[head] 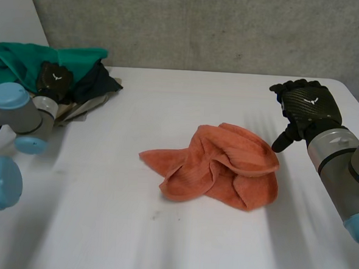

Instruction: Fold the laundry.

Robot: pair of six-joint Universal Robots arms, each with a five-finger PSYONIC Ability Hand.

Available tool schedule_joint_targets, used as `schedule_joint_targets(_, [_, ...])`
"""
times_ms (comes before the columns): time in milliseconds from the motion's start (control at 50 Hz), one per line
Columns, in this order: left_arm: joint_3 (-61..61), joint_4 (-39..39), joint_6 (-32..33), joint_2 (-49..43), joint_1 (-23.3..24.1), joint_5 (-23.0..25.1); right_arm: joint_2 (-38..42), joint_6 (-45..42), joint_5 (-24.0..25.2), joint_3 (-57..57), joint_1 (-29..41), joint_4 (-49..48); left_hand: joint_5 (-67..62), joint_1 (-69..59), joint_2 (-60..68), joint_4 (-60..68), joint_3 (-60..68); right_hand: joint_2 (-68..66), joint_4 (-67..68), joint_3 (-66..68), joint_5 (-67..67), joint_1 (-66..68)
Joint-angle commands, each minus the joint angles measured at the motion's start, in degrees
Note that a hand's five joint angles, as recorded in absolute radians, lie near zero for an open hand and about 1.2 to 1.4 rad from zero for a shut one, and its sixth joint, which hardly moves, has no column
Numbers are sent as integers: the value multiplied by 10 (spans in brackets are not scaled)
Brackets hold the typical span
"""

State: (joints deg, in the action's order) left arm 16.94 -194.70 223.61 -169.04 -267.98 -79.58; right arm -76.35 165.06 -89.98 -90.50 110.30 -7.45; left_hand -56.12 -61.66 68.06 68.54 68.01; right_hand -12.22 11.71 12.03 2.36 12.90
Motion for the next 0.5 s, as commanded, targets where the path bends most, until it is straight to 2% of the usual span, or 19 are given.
schedule_joint_targets(20, [97, -4, -3, 76, 24, -16, -1, 1, 2, 3, -2, 1, -51, -95, 31, 27, 32, 22, -17, -20, -24, -29])
schedule_joint_targets(40, [107, -4, -4, 85, 27, -16, -2, 2, 2, 4, -3, 2, 22, -23, -41, -46, -41, 22, -17, -20, -24, -29])
schedule_joint_targets(80, [158, -5, -11, 134, 38, -15, -6, 2, 2, 6, -6, 6, 314, 269, -333, -338, -333, 22, -17, -20, -24, -29])
schedule_joint_targets(160, [240, -6, -31, 207, 61, -16, -13, -4, 9, 13, -10, 17, 431, 386, -450, -455, -450, 22, -17, -20, -24, -29])
schedule_joint_targets(340, [452, 3, -119, 395, 118, -16, -48, -101, 67, 24, -10, 131, 450, 405, -469, -474, -469, 22, -17, -20, -24, -29])
schedule_joint_targets(420, [548, 20, -159, 474, 162, -15, -57, -140, 77, 32, -11, 184, 448, 403, -467, -472, -467, 22, -17, -20, -24, -29])
schedule_joint_targets(500, [656, 34, -176, 544, 217, 11, -62, -195, 90, 26, -10, 225, 438, 393, -457, -462, -457, 22, -17, -20, -24, -29])
